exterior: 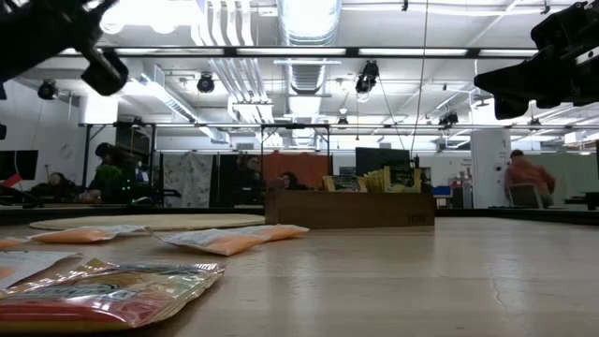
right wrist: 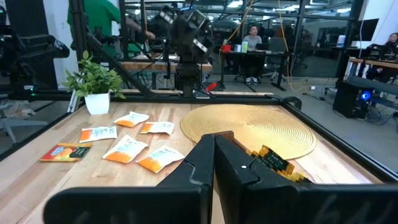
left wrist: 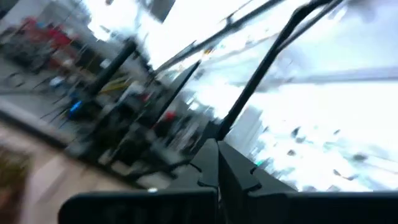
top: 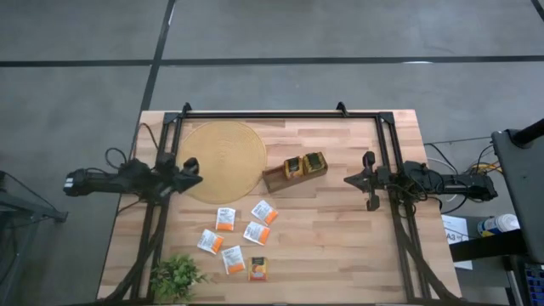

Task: Pick & Place Tea
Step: Put the orange tea bag into the middle section of the wooden organizer

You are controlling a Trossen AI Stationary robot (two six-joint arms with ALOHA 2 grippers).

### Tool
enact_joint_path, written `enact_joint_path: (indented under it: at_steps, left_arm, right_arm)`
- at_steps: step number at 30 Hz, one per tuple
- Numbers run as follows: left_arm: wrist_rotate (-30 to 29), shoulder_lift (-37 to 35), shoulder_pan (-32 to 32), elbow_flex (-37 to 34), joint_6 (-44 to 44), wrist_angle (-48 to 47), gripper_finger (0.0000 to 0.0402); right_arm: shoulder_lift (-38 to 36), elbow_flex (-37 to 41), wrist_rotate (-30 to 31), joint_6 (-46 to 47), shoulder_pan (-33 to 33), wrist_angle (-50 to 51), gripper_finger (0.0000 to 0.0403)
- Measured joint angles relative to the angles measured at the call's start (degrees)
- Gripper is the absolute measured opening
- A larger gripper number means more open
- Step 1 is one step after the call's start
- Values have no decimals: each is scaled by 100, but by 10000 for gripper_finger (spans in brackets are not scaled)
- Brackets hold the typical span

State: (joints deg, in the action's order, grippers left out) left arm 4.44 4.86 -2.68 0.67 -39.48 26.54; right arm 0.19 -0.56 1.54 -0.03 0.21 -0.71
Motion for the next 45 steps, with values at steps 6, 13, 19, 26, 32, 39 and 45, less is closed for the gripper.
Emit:
enact_joint_path:
  at_steps: [6, 13, 19, 26, 32, 39, 45]
  left_arm:
    - [-218, 2, 0, 301, 26, 792, 33]
    - [-421, 112, 0, 1189, 1154, 1095, 98]
    - [-439, 579, 0, 2154, 1694, 669, 177]
    - [-244, 1931, 0, 4038, 1896, -1677, 268]
    - [503, 3289, -1, 5752, 2298, -3764, 291]
    - [1083, 4587, -4, 7188, 2610, -5300, 291]
    - [1144, 5509, -4, 8097, 2912, -6065, 291]
  right_arm:
    - [0, 0, 0, 0, 0, 0, 9]
    - [0, 1, 0, 0, 0, 1, 9]
    - [0, 2, 0, 0, 0, 1, 9]
    - [0, 2, 0, 0, 2, 0, 9]
    - [0, 2, -2, 0, 1, 1, 9]
    - [0, 2, -1, 0, 0, 0, 9]
    - [0, 2, 0, 0, 2, 0, 9]
